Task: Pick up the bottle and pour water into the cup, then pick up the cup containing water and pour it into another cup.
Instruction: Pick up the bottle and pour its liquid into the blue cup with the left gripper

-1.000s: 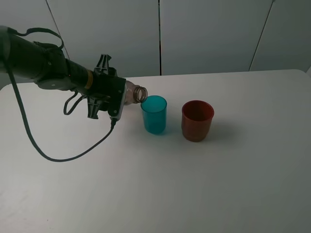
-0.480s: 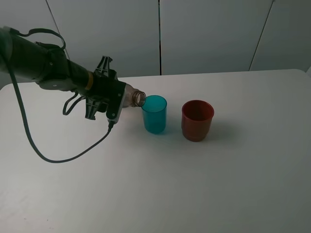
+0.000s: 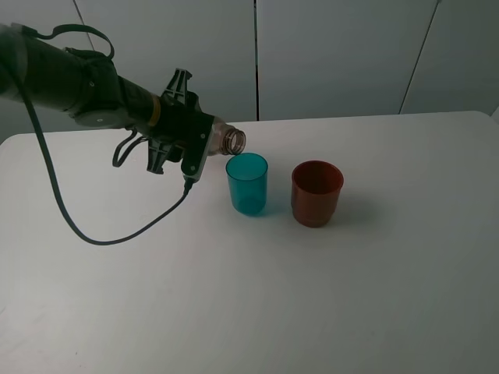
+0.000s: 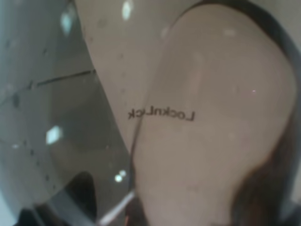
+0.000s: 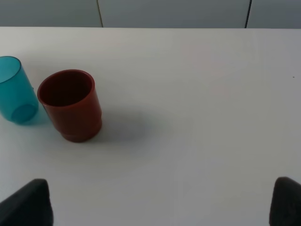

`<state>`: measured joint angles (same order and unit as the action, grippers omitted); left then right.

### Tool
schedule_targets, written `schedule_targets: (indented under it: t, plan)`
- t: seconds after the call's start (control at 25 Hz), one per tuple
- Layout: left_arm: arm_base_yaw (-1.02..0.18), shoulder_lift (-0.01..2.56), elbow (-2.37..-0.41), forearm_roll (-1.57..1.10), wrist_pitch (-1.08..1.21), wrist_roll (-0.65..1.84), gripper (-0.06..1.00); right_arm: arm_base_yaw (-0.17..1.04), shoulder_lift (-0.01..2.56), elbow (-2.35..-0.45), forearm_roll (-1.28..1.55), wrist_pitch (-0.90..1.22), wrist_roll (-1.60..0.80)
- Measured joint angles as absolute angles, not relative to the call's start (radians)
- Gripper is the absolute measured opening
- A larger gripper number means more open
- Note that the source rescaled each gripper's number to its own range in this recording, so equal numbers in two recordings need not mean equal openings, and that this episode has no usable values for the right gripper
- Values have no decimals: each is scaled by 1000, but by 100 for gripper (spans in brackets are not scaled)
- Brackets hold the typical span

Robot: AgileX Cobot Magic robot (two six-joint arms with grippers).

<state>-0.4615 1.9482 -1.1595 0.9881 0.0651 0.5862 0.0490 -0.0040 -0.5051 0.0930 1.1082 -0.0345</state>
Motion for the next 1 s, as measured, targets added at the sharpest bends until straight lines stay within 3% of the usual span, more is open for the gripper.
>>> schedule_targets:
  t: [1.0]
  plan:
    - [-468, 1948, -1207, 1098, 67, 650, 1, 49, -4, -505, 93, 1108, -35]
